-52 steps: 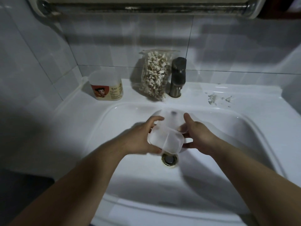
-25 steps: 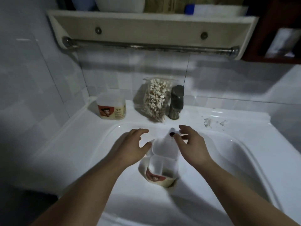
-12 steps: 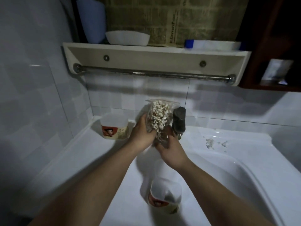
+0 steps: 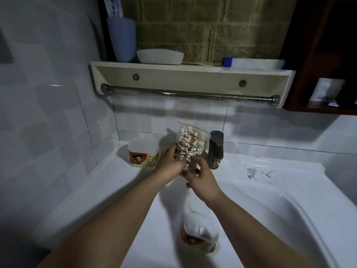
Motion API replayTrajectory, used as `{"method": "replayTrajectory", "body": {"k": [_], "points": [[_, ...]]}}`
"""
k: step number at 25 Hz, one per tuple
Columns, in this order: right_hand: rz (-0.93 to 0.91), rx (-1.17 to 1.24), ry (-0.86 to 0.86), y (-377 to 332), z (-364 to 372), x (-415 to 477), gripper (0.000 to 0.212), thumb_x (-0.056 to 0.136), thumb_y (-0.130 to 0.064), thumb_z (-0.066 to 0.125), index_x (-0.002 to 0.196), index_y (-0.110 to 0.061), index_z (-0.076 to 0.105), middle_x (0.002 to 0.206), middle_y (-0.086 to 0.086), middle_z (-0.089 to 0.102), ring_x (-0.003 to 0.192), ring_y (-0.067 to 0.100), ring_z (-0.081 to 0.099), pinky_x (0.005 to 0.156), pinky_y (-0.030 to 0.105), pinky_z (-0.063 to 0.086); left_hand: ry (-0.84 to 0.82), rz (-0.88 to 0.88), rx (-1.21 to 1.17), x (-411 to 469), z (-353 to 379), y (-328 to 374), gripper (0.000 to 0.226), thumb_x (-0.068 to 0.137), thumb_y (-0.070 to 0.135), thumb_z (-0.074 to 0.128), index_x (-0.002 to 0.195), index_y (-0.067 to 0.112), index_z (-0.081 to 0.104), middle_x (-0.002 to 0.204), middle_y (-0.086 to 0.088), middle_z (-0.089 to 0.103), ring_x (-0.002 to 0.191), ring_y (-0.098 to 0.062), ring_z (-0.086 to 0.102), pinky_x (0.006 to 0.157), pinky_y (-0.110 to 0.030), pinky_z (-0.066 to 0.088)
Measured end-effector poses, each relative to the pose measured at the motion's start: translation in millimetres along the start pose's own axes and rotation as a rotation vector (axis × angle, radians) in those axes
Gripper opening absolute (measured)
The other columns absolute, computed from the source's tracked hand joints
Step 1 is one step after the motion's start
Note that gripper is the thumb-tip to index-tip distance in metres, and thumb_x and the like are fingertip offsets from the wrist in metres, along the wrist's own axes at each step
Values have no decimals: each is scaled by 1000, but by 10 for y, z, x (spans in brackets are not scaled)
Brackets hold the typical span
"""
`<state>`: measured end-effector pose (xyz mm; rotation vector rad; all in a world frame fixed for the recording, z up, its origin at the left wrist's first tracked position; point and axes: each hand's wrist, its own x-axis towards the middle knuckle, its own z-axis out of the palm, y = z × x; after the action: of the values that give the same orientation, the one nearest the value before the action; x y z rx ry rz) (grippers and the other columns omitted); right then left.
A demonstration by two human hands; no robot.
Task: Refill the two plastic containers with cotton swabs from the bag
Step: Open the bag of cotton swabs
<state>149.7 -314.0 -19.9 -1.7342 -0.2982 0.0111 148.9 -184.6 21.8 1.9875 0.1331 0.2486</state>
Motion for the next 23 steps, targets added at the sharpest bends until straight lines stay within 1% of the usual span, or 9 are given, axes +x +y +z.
{"method": "replayTrajectory", "body": {"k": [2,5,7,9,13,15,17,19,23], "points": [[-1,3,42,-4,17,-91,58,80,-32,79,125,-33,44,114,-24,57,108,8,63,92,53,55,17,23,-76,-127,-40,21,31,88,18,72,115,31,63,109,12,70,105,-15,68,83,-29,56],[-29,6,95,-20,0,-243,73,64,-53,78,125,-38,41,117,-25,59,109,1,62,92,47,57,114,76,36,-297,-132,-8,42,86,12,72,123,26,59,134,8,44,123,-9,47,101,-15,38],[-32,32,94,-12,-13,-340,81,60,-58,78,129,-40,40,115,-19,64,107,1,65,92,38,56,126,94,47,-412,-165,-68,43,86,7,70,124,23,56,135,10,42,117,-2,45,87,2,35],[-24,7,55,29,-45,-442,70,68,-47,81,127,-37,45,113,-15,67,105,3,66,89,37,57,125,48,-75,-525,-163,-129,37,91,9,67,120,27,52,125,5,61,100,-1,57,69,-7,45],[7,-122,-39,165,-250,-687,39,83,-20,80,109,-34,54,110,-12,69,106,10,67,86,36,59,173,-136,-305,-715,-192,-157,27,105,23,46,130,34,50,113,-2,66,97,-17,65,83,-37,56],[23,-149,-76,151,-431,-771,34,84,-19,76,110,-30,56,111,-11,69,105,11,67,79,26,56,82,-205,-309,-810,-172,-87,27,109,27,37,127,26,58,113,-5,68,97,-21,67,79,-36,59],[89,-120,-194,66,-606,-836,42,79,-25,72,116,-25,54,118,-6,66,104,11,64,68,15,50,-11,-168,-226,-859,-82,-47,28,110,34,37,122,25,61,115,0,69,103,-18,67,89,-37,57],[158,-116,-239,-3,-739,-875,53,78,-29,77,122,-23,48,121,-4,63,103,8,63,65,13,47,-104,-136,-288,-877,68,-30,22,108,38,43,116,30,61,111,3,72,103,-16,70,96,-43,57],[152,-164,-8,73,-1009,-820,69,75,-34,88,126,-22,43,115,-7,64,96,5,66,62,18,50,-257,-144,-336,-859,421,-12,15,106,22,51,117,22,63,109,-3,75,96,-19,74,91,-41,59]]}}
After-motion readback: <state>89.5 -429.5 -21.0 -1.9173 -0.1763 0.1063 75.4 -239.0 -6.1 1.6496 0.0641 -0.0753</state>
